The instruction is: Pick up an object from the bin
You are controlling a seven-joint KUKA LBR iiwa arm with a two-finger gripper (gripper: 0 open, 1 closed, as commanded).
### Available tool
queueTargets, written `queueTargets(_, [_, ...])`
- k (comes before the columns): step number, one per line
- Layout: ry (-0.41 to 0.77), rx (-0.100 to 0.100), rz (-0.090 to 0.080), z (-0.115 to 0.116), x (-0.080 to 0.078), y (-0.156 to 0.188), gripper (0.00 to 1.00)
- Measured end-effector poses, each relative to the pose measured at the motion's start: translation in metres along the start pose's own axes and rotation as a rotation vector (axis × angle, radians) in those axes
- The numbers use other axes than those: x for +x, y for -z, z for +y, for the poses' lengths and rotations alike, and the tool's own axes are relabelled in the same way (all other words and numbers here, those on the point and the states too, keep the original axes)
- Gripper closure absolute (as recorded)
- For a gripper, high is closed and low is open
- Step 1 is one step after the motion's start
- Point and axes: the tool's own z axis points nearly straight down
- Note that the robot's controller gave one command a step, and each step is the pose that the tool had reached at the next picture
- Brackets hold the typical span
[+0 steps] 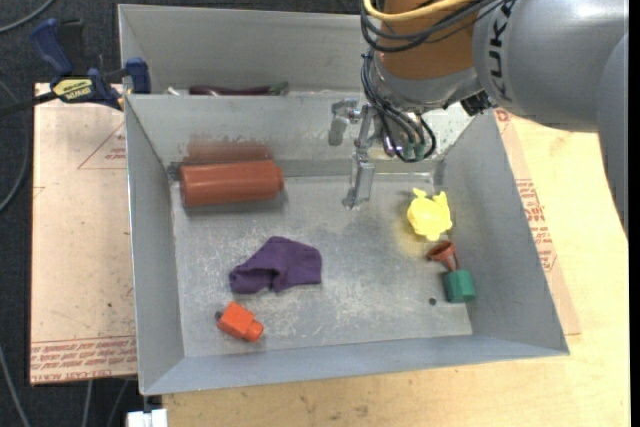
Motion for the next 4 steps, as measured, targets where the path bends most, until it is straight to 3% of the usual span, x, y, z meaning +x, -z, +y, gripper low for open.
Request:
queueTargets(1, [-0.001, 0.000, -0.008, 0.000, -0.001, 0.005, 0.00])
queueTargets(2, [0.035, 0.001, -0.015, 0.025, 0.016, -0.032, 0.00])
queueTargets(3, [0.122, -0.001, -0.011, 0.055, 0.034, -0.094, 0.00])
queueTargets(4, [0.548, 0.003, -0.017, 0.073, 0.047, -0.144, 1.00])
